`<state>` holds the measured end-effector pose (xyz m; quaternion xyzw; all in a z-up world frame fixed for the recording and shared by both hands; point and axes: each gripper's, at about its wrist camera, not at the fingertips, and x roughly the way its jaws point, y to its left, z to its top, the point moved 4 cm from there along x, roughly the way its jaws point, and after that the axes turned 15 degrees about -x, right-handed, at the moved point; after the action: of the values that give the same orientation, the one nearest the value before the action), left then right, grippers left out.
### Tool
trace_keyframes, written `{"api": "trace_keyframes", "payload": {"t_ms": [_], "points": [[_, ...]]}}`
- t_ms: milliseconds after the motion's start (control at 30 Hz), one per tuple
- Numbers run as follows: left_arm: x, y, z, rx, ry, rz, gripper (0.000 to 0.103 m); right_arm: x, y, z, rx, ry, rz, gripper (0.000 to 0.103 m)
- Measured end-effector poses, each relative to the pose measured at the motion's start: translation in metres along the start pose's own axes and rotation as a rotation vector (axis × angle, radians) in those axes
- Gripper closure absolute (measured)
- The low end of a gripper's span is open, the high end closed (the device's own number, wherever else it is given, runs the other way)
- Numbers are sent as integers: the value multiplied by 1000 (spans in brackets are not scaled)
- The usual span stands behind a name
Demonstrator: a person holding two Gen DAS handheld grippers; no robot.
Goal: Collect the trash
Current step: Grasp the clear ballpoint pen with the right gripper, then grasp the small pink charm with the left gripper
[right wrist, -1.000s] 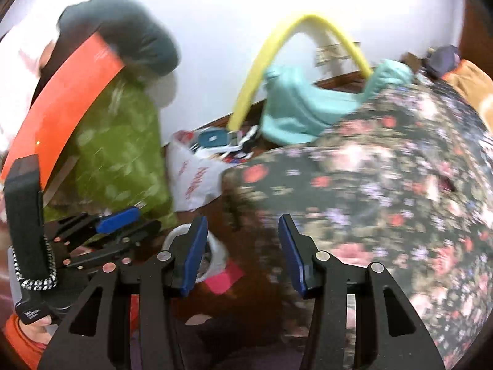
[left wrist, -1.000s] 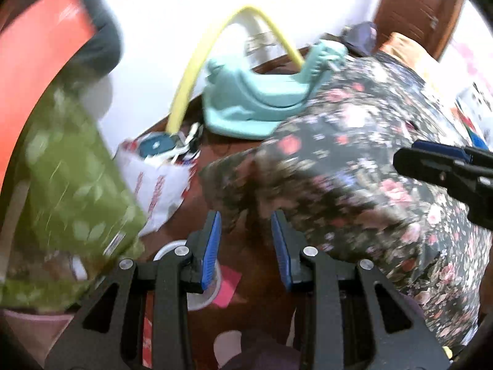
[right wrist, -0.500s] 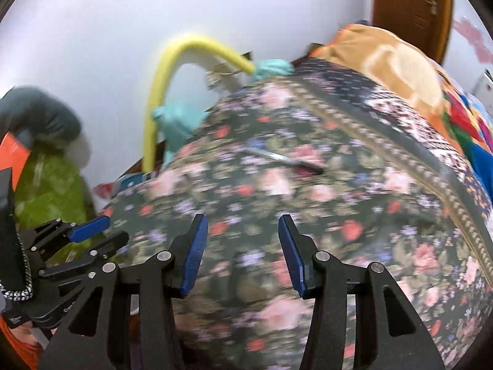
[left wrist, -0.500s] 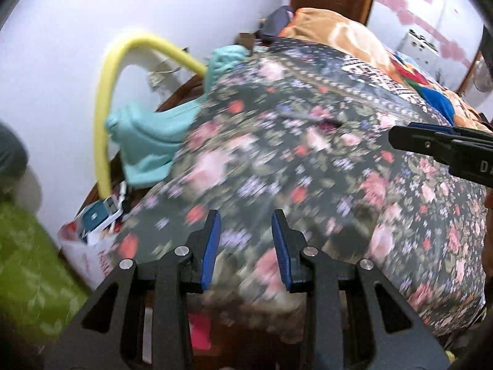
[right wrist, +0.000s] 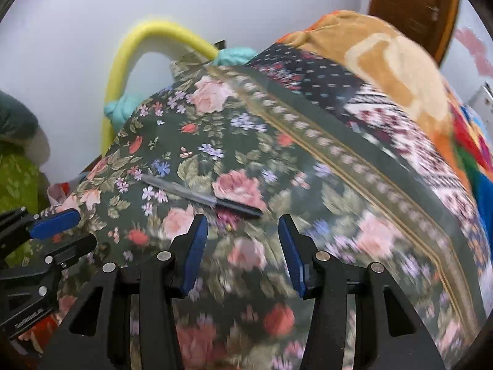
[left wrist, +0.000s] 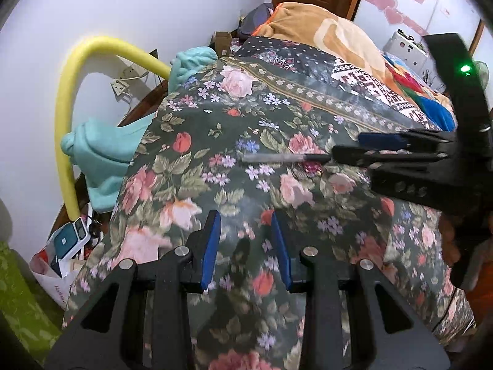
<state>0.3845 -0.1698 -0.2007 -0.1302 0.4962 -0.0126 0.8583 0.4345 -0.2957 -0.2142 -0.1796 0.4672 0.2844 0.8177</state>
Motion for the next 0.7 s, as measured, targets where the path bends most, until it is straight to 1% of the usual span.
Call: {"api": "trace_keyframes", "payload": {"t_ms": [33,100,200,267,333,400,467,500,533,667,700], "points": [[2,1,2,-5,4,0,67,6,3,3,-17,3,20,59],[9,5,4,-21,17,3,52,19,9,7,-58,17,56,59],[18,10,7,-41,25,4,51,38,14,11,-98,38,61,59],[23,11,7,-40,34,6,51,46,12,11,-85,46,58,59],[26,12,6,-33,38,12,51,48,7,12,-54,30,78,59],[27,10,6,-23,35,14,51,48,4,11,-30,8,124,72],[27,8,5,-15,38,8,51,49,4,10,-13,10,162,91],[27,6,5,-14,42,4,51,49,3,9,2,15,181,94],[28,4,5,-16,46,-2,51,49,3,8,11,14,183,93],[28,-6,6,-29,63,-44,51,26,-4,0,51,-42,171,94],[28,-8,6,-30,67,-53,51,19,-11,-1,75,-60,163,93]]}}
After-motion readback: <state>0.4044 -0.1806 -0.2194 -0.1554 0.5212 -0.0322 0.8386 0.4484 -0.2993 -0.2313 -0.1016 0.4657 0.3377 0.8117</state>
